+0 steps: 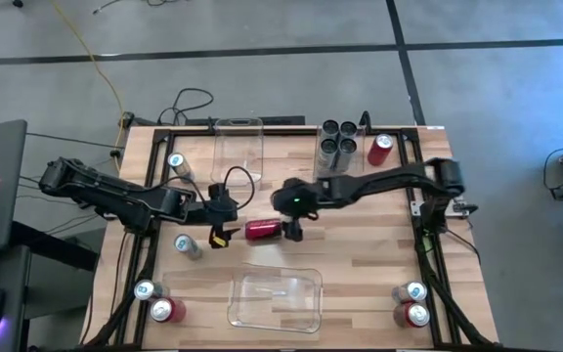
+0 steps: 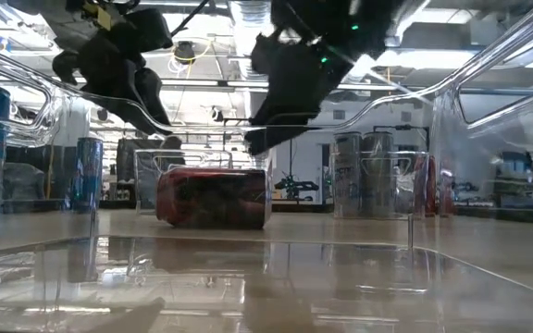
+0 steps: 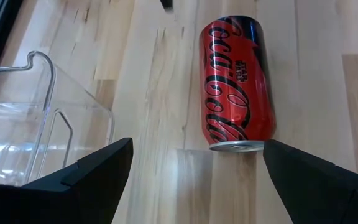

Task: Sort soda cans
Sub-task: Put the top center red soda can into the top left transparent bin

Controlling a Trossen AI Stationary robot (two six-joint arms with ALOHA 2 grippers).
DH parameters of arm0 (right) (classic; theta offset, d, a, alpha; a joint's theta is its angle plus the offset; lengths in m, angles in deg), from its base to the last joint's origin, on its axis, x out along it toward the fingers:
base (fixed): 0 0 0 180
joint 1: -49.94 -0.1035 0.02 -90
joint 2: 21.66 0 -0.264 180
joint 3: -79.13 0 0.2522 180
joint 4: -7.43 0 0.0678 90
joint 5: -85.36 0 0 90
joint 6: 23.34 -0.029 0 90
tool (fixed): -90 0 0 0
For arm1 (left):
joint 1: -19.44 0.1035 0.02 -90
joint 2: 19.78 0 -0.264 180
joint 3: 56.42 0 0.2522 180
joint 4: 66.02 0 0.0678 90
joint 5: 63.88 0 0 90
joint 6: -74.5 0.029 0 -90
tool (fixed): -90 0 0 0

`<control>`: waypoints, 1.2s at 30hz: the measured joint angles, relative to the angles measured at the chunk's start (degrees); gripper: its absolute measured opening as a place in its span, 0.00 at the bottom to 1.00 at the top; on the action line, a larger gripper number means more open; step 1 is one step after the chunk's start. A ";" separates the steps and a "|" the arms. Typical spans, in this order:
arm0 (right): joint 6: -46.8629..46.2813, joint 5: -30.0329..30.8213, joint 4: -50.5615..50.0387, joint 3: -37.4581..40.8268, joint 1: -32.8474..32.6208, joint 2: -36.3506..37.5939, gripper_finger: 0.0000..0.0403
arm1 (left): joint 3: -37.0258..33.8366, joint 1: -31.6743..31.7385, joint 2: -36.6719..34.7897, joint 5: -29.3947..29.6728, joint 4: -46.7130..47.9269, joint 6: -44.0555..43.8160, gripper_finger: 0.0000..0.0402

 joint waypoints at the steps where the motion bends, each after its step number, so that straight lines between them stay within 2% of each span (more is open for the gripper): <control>1: 0.66 -0.32 -1.19 -1.54 0.00 -1.39 0.81 | 0.00 0.02 0.00 0.00 0.00 -0.36 0.88; 11: 2.22 -4.92 -9.62 -10.86 0.00 -10.52 0.81 | -0.02 0.00 0.00 -0.04 0.89 -3.38 0.88; 21: 3.91 -6.04 -13.15 -14.24 0.28 -15.95 0.87 | -0.02 0.00 0.00 -0.02 1.38 -4.83 0.88; 27: 3.94 -6.89 -14.94 -13.97 0.66 -16.31 0.88 | -0.02 0.00 0.00 -0.02 1.31 -4.83 0.88; 31: 3.65 -6.49 -15.75 -13.92 1.13 -16.50 0.85 | -0.02 0.00 0.00 -0.01 1.25 -4.83 0.88; 36: 2.11 -5.79 -14.78 -13.92 1.42 -16.32 0.75 | -0.02 0.00 0.00 0.47 1.05 -4.88 0.88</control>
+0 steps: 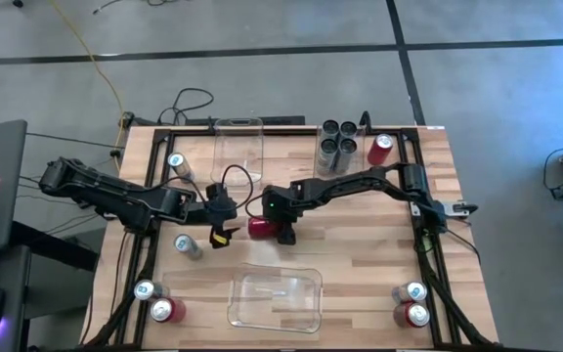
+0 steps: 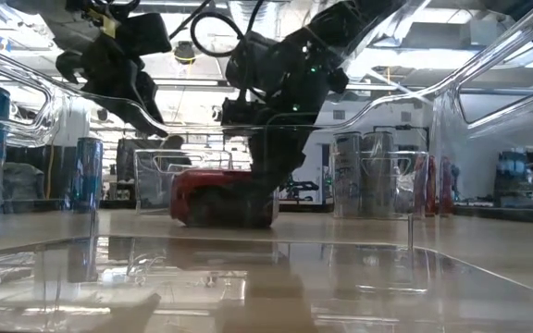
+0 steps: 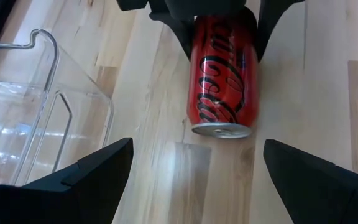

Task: Sort soda cans
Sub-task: Put the top center red soda can into the top left transparent bin

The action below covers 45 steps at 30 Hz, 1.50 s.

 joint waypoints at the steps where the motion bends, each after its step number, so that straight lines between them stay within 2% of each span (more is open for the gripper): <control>1: -0.17 0.15 0.02 0.02 -0.04 0.17 0.75 | 0.00 0.00 0.00 0.11 -0.14 -0.06 0.88; 6: -0.87 0.18 0.81 0.04 -0.43 0.64 0.75 | -0.01 -0.14 -0.03 2.13 -1.97 -0.38 0.88; 10: -1.22 0.22 5.62 0.07 -1.60 1.07 0.75 | -0.04 -0.91 -1.69 5.31 -2.03 -0.15 0.88; 16: -1.00 0.16 8.41 1.41 -3.35 4.01 0.75 | -0.07 -4.21 -8.36 6.07 -1.82 -0.25 0.88; 22: -1.44 0.19 23.45 8.02 -3.85 11.85 0.75 | -0.11 -8.68 -16.35 6.44 -7.89 2.94 0.88; 26: -2.42 0.17 37.29 13.48 -3.87 16.75 0.75 | -2.31 -10.49 -18.92 6.42 -17.74 6.95 0.88; 29: -2.98 0.11 43.83 17.12 -3.85 18.90 0.75 | -4.53 -11.17 -19.28 6.52 -24.50 9.95 0.88; 33: -3.87 0.16 48.75 20.72 -4.02 19.72 0.75 | -5.07 -10.94 -18.80 6.76 -26.81 11.71 0.88; 38: -3.52 0.17 50.53 21.03 -4.35 19.38 0.75 | -5.06 -10.11 -18.06 7.22 -31.51 13.69 0.88; 45: -2.93 0.15 54.38 20.92 -4.74 18.93 0.75 | -5.07 -9.44 -13.35 6.14 -32.77 14.28 0.88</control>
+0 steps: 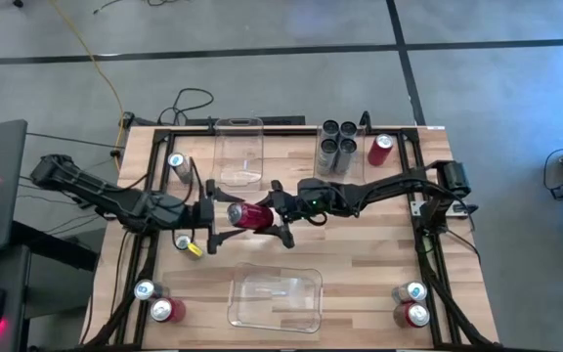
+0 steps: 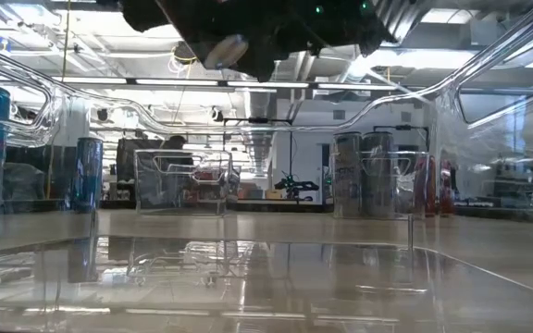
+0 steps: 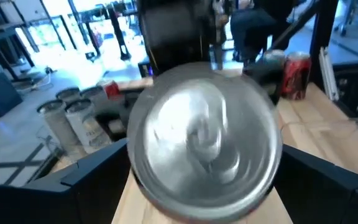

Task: Sort soda cans
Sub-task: Put the top center red soda can into the top left transparent bin

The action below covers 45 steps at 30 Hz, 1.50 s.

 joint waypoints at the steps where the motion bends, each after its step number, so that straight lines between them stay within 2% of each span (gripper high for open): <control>1: 0.02 0.00 0.13 0.00 0.00 0.00 0.75 | 0.00 0.07 0.68 -0.10 -0.55 0.03 0.88; 7: 0.20 -0.02 0.41 0.00 -0.33 -0.02 0.75 | 0.00 0.02 1.99 -0.23 -2.58 1.11 0.88; 19: 0.02 -0.35 2.99 0.00 -1.16 -0.02 0.75 | 0.00 -0.22 -2.27 -1.90 -3.72 1.91 0.88; 27: 0.04 -0.39 2.95 0.02 -1.29 -0.04 0.75 | 0.04 -0.22 -1.91 -1.90 -3.30 1.81 0.75; 29: -0.07 -0.39 2.85 0.02 -1.29 -0.04 0.75 | 0.07 -0.22 -1.91 -1.89 -3.32 1.84 0.75; 31: -0.84 -0.50 2.64 0.02 -1.29 -0.04 0.78 | 0.07 -0.22 -1.91 -1.89 -3.48 1.73 0.75; 33: -1.19 -0.92 2.77 0.02 -1.29 -0.04 0.86 | 0.13 -0.22 -1.98 -1.83 -3.55 2.04 0.75; 36: -1.70 -1.01 2.12 -0.15 -1.16 -0.02 0.96 | 1.14 -0.22 -2.10 -0.14 -2.36 2.74 0.75; 40: -4.23 -1.44 -1.82 -0.34 0.04 0.19 0.91 | 3.14 0.74 -2.95 2.33 1.18 3.81 0.75; 45: -7.61 -3.19 -9.74 0.02 0.31 -0.20 0.89 | 5.72 6.09 -5.01 7.76 5.01 3.85 0.75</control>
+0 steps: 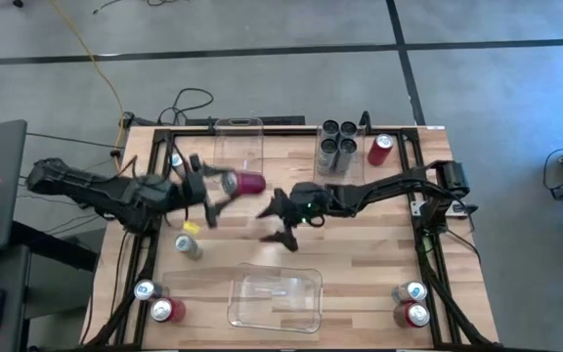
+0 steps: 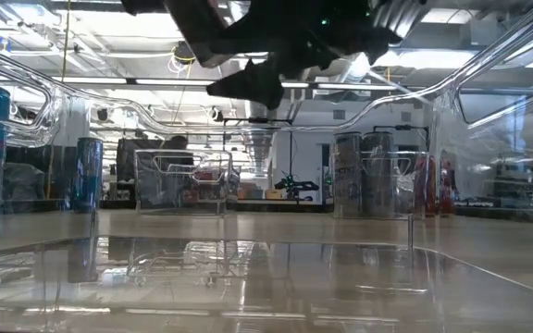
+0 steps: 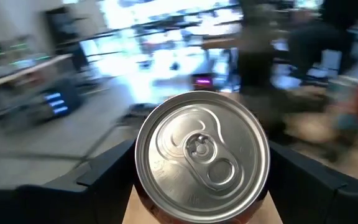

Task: Sort soda cans
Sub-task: Put the top center red soda can into the top left transparent bin

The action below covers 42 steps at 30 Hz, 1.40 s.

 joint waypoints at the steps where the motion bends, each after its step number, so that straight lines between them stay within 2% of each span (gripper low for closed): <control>1: -0.34 -0.36 -1.12 0.04 -0.07 0.02 0.89 | 0.14 1.12 -0.13 0.98 0.64 -0.03 0.75; 6: -2.79 0.77 -3.15 -0.09 -0.13 0.17 0.90 | 0.67 9.83 -0.82 0.14 3.72 -0.45 0.75; 8: -3.16 0.83 -3.66 -0.06 -0.22 0.17 0.89 | 0.85 14.74 -1.04 -0.12 4.49 -1.58 0.75; 11: -3.23 0.81 -3.65 -0.06 -0.31 0.17 0.89 | 0.90 23.26 -0.35 -3.66 7.17 -4.73 0.75; 14: -3.33 0.94 -4.01 -0.06 -0.22 0.17 0.89 | 0.81 31.53 1.59 -9.10 9.85 -7.18 0.75; 18: -2.94 1.08 -4.11 -0.06 -0.06 0.17 0.89 | 0.81 40.82 4.71 -14.93 7.98 -10.08 0.75; 24: -2.89 1.09 -4.20 -0.06 0.71 0.17 0.89 | 0.81 50.04 11.84 -15.86 7.61 -13.86 0.75; 31: -2.24 1.10 -4.33 -0.06 1.33 0.17 0.89 | 0.87 55.09 22.13 -15.97 3.92 -16.04 0.75; 42: -0.79 1.11 -7.88 -0.04 2.05 0.17 0.89 | 7.96 55.42 34.79 -17.31 4.60 -14.62 0.75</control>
